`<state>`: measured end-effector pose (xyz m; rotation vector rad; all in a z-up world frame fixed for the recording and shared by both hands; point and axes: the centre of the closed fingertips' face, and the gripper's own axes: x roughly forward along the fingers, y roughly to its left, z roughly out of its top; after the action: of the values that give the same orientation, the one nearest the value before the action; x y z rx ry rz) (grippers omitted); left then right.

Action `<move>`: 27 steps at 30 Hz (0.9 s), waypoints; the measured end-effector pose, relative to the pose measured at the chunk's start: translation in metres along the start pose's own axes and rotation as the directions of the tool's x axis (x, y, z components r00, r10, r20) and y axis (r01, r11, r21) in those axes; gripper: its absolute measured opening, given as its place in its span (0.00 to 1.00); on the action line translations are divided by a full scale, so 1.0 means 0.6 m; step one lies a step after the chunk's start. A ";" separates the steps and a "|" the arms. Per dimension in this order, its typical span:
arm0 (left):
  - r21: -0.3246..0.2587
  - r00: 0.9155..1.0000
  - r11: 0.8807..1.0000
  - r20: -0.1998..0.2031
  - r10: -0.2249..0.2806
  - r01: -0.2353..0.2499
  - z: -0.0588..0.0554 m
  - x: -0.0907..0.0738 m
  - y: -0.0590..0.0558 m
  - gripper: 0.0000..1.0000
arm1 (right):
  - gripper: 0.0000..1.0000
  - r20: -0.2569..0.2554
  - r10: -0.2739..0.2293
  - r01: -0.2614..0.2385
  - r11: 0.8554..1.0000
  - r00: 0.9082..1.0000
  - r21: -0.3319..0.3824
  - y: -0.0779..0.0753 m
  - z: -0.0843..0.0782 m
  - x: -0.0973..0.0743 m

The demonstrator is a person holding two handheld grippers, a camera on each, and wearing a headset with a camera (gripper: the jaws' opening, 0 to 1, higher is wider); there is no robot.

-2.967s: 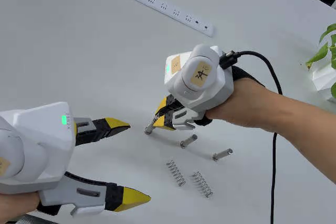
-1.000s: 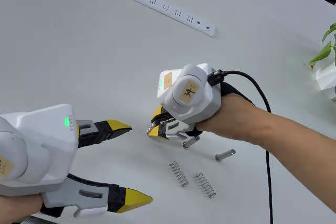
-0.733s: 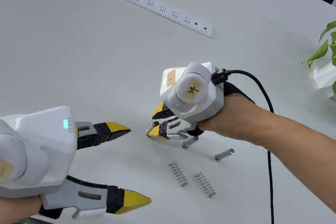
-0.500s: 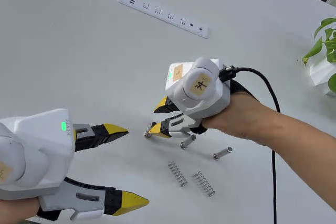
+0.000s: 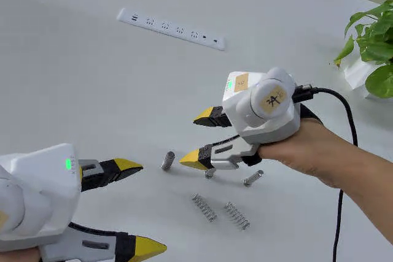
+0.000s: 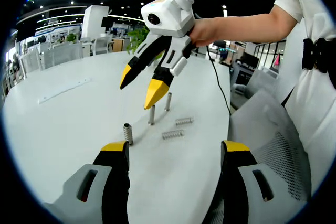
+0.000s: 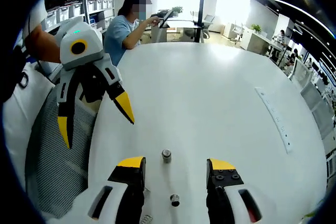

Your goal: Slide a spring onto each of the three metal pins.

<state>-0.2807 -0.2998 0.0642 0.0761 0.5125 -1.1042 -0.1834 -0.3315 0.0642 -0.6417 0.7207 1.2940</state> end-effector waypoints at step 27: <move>0.290 0.964 0.950 -0.261 -0.041 0.119 -0.017 0.094 -0.005 0.49 | 0.70 0.183 -0.147 0.095 0.960 0.972 0.264 0.042 -0.150 -0.145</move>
<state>-0.2673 -0.3450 0.0311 0.4743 0.5725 -1.2556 -0.2290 -0.4504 0.0750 -0.3360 0.6556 1.1114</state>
